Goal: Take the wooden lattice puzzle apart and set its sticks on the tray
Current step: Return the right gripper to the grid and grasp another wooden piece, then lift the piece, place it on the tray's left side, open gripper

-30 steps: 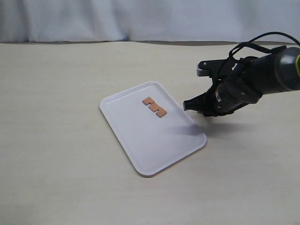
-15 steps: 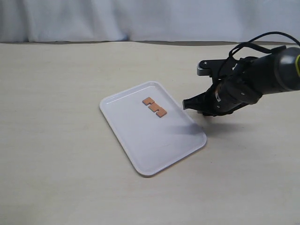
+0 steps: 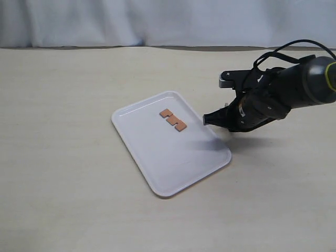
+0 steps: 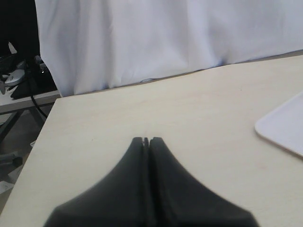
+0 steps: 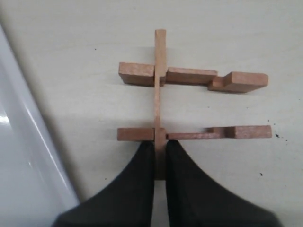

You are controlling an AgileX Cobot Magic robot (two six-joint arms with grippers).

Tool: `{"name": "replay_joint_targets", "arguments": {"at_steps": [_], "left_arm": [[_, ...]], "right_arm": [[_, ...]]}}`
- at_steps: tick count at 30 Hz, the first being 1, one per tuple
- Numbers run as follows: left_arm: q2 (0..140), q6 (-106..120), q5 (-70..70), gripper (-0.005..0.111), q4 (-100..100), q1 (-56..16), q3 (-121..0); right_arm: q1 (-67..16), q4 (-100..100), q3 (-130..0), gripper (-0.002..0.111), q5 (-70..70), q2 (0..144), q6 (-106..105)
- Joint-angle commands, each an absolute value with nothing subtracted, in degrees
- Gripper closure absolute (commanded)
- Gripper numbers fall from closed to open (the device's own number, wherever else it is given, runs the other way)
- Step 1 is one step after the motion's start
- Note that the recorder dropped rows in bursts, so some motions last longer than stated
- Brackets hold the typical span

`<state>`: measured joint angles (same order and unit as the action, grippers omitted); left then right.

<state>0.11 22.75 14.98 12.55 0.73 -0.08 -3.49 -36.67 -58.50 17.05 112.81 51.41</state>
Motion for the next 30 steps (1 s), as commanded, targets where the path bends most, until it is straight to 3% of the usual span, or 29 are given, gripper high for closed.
{"name": "replay_joint_targets", "arguments": {"at_steps": [1, 9, 15, 21, 25, 30], "left_arm": [[0.00, 22.68, 14.59, 0.107, 12.49, 0.96, 0.00], [0.00, 22.68, 14.30, 0.107, 12.74, 0.96, 0.00], [0.00, 22.68, 14.30, 0.107, 12.63, 0.96, 0.00], [0.00, 22.68, 14.30, 0.107, 12.63, 0.96, 0.00], [0.00, 22.68, 14.30, 0.107, 12.63, 0.96, 0.00], [0.00, 22.68, 14.66, 0.107, 12.50, 0.96, 0.00]], "right_arm": [[-3.20, -37.10, -58.72, 0.104, 17.40, 111.86, 50.51], [-4.17, -36.85, -58.72, 0.104, 22.25, 101.19, 48.85], [-12.70, -36.92, -58.72, 0.104, 21.70, 92.91, 43.32], [-22.56, -36.60, -59.34, 0.104, 17.28, 97.68, 41.13], [-24.16, -31.66, -61.34, 0.104, 18.13, 101.90, 37.86], [-24.84, -13.09, -65.60, 0.104, 21.44, 107.49, 19.42]]}}
